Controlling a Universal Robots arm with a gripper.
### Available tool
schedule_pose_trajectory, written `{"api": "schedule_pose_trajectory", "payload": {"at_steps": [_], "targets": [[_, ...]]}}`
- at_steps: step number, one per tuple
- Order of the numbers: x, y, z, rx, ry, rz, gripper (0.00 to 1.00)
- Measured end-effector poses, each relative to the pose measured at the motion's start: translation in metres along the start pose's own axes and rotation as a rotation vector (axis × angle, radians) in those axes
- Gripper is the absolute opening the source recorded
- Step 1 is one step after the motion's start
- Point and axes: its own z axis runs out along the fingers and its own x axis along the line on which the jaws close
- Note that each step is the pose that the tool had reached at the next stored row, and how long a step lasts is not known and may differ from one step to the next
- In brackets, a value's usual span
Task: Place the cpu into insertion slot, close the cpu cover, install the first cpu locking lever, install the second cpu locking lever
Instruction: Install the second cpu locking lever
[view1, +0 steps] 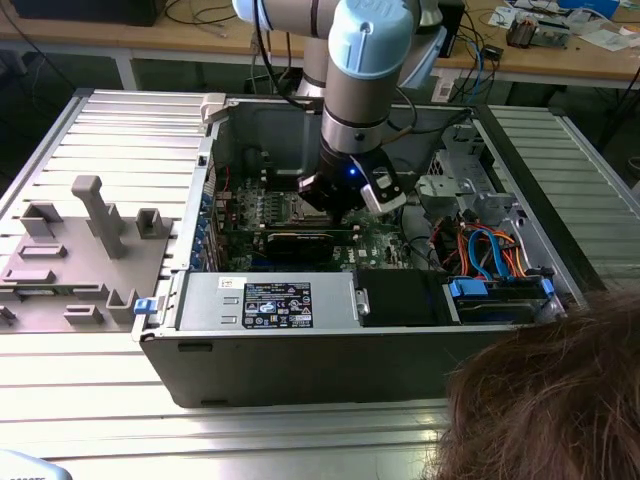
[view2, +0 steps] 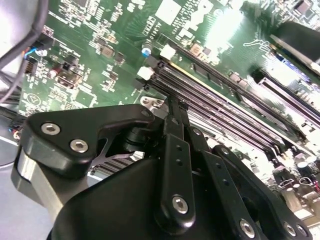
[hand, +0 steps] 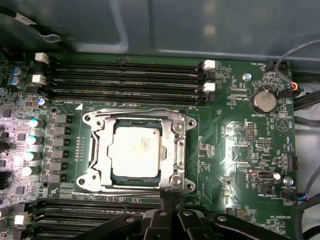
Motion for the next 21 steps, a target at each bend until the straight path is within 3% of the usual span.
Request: {"api": "schedule_pose_trajectory", "payload": {"at_steps": [12,16,21], "targets": [[-0.0209,0.0041,0.0006,0.0004,0.0008,0.000,0.11],[-0.0208,0.0068,-0.0032,0.0006,0.0007,0.000,0.11],[-0.0114,0.0085,-0.0110,0.0008,-0.0053,-0.001,0.11]]}}
